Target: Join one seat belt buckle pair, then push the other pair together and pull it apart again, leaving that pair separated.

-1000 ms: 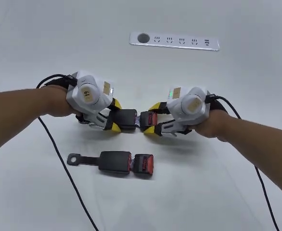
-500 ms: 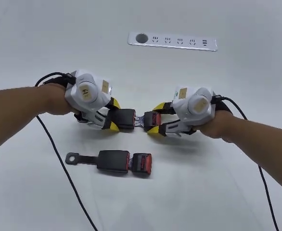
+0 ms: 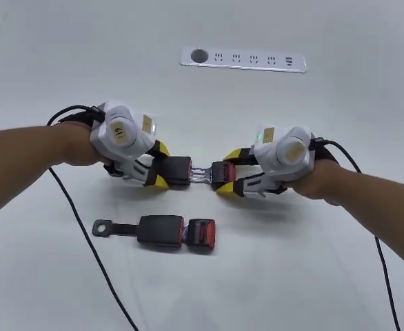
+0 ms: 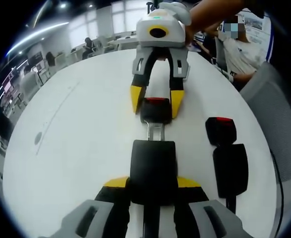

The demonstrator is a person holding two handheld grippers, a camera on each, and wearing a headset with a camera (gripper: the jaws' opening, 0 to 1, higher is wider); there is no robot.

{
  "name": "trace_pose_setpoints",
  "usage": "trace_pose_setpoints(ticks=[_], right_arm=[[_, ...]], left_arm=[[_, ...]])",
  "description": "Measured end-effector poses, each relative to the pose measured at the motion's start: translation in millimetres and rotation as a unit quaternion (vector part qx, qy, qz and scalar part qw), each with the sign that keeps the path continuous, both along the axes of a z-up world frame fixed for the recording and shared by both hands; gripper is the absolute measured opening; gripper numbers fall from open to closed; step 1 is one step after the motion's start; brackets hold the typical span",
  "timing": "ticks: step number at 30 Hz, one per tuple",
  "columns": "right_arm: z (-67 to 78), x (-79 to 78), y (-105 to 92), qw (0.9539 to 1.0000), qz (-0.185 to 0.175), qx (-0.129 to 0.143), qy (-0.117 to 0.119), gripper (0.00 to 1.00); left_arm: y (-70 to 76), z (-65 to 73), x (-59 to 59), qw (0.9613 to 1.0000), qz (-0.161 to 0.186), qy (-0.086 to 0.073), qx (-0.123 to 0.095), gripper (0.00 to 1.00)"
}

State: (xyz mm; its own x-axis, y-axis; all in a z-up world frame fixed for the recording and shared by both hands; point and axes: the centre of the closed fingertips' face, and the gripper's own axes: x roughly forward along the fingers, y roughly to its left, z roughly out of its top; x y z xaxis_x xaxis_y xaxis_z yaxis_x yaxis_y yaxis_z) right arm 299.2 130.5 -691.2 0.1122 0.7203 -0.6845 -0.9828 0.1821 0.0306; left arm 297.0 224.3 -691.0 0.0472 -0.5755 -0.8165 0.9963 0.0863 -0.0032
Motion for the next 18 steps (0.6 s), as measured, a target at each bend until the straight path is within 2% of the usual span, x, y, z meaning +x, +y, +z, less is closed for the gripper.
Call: trace_pose_setpoints(ticks=[6,18], right_arm=[[3.5,-6.8,-17.2,1.0000,-0.005,-0.002,0.000,0.35],[0.2,-2.5,-33.8,0.9999,-0.015,0.000,-0.002,0.35]], left_arm=[[0.1,-0.2,0.4,1.0000,0.000,0.001,0.000,0.34],[0.8,-1.1,0.9,1.0000,-0.003,0.002,-0.001,0.35]])
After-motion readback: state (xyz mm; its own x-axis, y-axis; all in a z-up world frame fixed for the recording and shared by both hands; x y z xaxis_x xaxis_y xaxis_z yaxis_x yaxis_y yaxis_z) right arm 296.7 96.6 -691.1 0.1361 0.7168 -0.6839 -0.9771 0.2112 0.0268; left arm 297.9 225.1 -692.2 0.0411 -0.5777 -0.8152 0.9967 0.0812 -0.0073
